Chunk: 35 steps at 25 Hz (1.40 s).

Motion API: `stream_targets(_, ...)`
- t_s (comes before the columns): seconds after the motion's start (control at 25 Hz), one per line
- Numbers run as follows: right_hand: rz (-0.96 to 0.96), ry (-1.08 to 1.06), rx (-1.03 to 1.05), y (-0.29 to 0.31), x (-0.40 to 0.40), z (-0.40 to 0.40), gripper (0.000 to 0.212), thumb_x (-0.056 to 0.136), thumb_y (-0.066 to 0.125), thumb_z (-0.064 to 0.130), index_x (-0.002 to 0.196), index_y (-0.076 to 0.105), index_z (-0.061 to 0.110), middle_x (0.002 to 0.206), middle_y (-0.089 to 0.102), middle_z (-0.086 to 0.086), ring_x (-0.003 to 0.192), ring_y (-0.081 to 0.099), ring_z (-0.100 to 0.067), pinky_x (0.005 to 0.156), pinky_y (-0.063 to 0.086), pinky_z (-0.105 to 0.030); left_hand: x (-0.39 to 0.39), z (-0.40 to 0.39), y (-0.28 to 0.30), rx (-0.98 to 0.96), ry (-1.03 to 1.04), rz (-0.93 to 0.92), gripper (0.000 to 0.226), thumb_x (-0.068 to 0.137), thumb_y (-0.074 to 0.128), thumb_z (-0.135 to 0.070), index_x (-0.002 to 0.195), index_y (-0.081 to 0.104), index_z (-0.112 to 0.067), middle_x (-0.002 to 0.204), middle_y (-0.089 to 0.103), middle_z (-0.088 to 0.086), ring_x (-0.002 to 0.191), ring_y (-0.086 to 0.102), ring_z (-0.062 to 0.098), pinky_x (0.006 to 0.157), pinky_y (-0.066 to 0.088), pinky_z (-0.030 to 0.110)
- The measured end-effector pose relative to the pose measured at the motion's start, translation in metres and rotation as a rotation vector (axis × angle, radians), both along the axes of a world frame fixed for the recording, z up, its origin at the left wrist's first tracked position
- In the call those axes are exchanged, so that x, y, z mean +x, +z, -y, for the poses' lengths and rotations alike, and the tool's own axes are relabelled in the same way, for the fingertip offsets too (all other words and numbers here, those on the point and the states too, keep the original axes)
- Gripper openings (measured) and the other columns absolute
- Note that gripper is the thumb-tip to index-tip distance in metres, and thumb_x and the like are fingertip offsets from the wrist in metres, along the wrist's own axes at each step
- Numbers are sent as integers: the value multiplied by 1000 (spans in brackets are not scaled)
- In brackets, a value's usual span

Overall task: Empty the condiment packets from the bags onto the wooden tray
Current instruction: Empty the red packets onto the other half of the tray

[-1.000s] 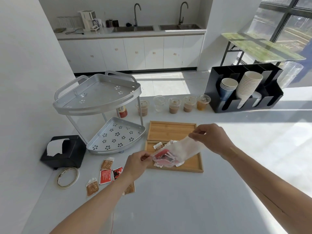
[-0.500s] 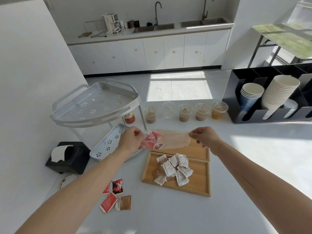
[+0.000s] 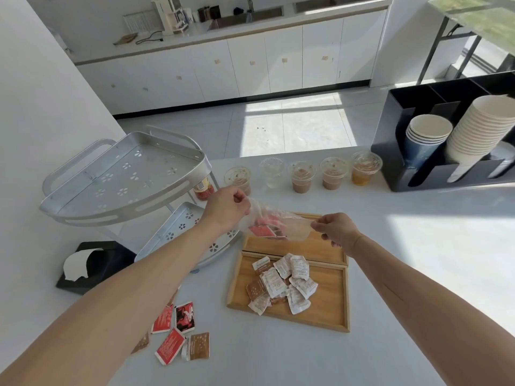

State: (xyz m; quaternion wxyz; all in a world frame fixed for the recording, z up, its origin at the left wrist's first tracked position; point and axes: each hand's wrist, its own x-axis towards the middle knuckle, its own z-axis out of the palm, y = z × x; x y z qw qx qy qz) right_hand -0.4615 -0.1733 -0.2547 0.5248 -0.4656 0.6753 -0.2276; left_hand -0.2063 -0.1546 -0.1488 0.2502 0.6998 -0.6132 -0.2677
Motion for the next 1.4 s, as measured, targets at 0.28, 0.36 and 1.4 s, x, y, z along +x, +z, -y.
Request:
stream_targets(0.28, -10, -18, 24, -9, -2, 4, 14, 92, 67, 22, 92, 71, 8, 63, 56, -7, 52, 40, -18, 43, 31, -25, -24, 18, 22, -50, -116, 126, 11, 87, 59, -17, 78, 64, -16, 69, 72, -5, 68, 66, 9, 73, 53, 29)
stream_targets(0.36, 18, -23, 29, -9, -1, 5, 15, 92, 68, 20, 94, 72, 6, 67, 57, -10, 57, 42, -20, 43, 30, -25, -27, 22, 28, -61, -127, 154, 11, 87, 59, -17, 81, 67, -12, 71, 73, -3, 70, 66, 11, 75, 54, 31)
stream_targets(1.4, 287, -165, -90, 63, 23, -54, 10, 91, 58, 14, 81, 59, 17, 94, 60, -4, 87, 50, -19, 67, 42, -30, 17, -38, 66, -13, 105, -292, 11, 82, 64, -4, 91, 62, -9, 84, 71, 10, 70, 69, 20, 78, 61, 37)
